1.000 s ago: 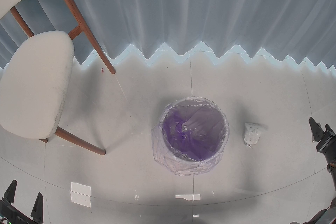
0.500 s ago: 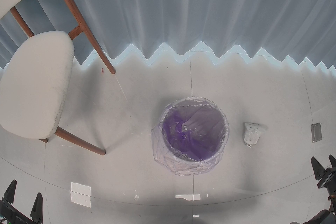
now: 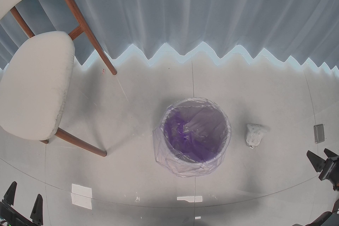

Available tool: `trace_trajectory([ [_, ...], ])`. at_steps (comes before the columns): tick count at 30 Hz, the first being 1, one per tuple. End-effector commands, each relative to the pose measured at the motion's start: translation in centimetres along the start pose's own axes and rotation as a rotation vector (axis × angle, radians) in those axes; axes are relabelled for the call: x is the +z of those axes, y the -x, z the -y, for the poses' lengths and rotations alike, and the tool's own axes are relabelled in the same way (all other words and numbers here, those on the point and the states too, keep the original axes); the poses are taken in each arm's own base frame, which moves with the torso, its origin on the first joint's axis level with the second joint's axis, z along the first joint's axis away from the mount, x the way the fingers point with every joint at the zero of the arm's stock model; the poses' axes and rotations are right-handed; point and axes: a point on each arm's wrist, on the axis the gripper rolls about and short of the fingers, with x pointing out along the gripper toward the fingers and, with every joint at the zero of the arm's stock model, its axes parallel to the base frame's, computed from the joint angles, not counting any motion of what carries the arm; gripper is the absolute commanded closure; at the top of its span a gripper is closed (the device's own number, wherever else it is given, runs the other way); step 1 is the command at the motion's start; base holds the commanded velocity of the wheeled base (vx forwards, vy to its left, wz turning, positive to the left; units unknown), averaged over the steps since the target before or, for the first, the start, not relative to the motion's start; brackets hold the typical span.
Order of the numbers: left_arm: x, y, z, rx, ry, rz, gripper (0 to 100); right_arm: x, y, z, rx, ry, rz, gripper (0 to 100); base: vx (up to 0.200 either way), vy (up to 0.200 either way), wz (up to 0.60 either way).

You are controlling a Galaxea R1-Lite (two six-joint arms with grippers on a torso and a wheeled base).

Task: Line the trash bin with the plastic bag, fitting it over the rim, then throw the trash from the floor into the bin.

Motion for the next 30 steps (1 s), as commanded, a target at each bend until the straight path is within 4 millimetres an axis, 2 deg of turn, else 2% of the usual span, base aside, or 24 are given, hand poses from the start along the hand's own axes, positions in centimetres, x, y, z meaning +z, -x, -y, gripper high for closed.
trace_trajectory([
  [1,-0.5,0.0,0.0,0.006,0.007,-0.005,0,0.3,-9.3,0.6,-0.122,-0.101,-0.391,0,0.000,0.000,0.00],
  [4,-0.5,0.0,0.0,0.004,0.007,-0.005,0,-0.5,-10.4,1.5,-0.172,-0.122,-0.447,0,0.000,0.000,0.00],
  [5,-0.5,0.0,0.0,0.004,0.007,-0.005,0,-1.3,-11.4,2.4,-0.217,-0.152,-0.508,0,0.000,0.000,0.00],
  [7,-0.5,0.0,0.0,0.004,0.007,-0.005,0,-2.1,-12.0,3.0,-0.244,-0.170,-0.555,0,0.000,0.000,0.00],
  [10,-0.5,0.0,0.0,0.004,0.007,-0.005,0,-4.9,-12.9,4.2,-0.300,-0.202,-0.678,0,0.000,0.000,0.00],
  [14,-0.5,0.0,0.0,0.004,0.007,-0.005,0,-8.2,-13.3,4.9,-0.318,-0.212,-0.747,0,0.000,0.000,0.00],
  [15,-0.5,0.0,0.0,0.006,0.007,-0.005,0,-8.4,-13.3,5.0,-0.318,-0.212,-0.748,0,0.000,0.000,0.00],
  [16,-0.5,0.0,0.0,0.004,0.005,-0.007,0,-9.5,-13.5,5.1,-0.310,-0.215,-0.755,0,0.000,0.000,0.00],
  [18,-0.5,0.0,0.0,0.004,0.005,-0.007,0,-10.0,-14.7,5.4,-0.305,-0.226,-0.719,0,0.000,0.000,0.00],
  [19,-0.5,0.0,0.0,0.004,0.005,-0.007,0,-10.0,-14.7,5.4,-0.305,-0.226,-0.719,0,0.000,0.000,0.00],
  [20,-0.5,0.0,0.0,0.004,0.005,-0.007,0,-10.2,-15.8,5.7,-0.296,-0.229,-0.669,0,0.000,0.000,0.00],
  [24,-0.5,0.0,0.0,0.006,0.004,-0.007,0,-11.2,-18.0,6.1,-0.273,-0.217,-0.582,0,0.000,0.000,0.00],
  [26,-0.5,0.0,0.0,0.004,0.004,-0.007,0,-11.2,-18.1,6.1,-0.269,-0.215,-0.572,0,0.000,0.000,0.00],
  [27,-0.5,0.0,0.0,0.004,0.004,-0.007,0,-11.7,-19.3,6.2,-0.247,-0.205,-0.505,0,0.000,0.000,0.00],
  [28,-0.5,0.0,0.0,0.006,0.004,-0.007,0,-11.8,-19.5,6.2,-0.241,-0.201,-0.489,0,0.000,0.000,0.00],
  [30,-0.5,0.0,0.0,0.004,0.004,-0.007,0,-12.6,-19.8,6.3,-0.234,-0.174,-0.508,0,0.000,0.000,0.00],
])
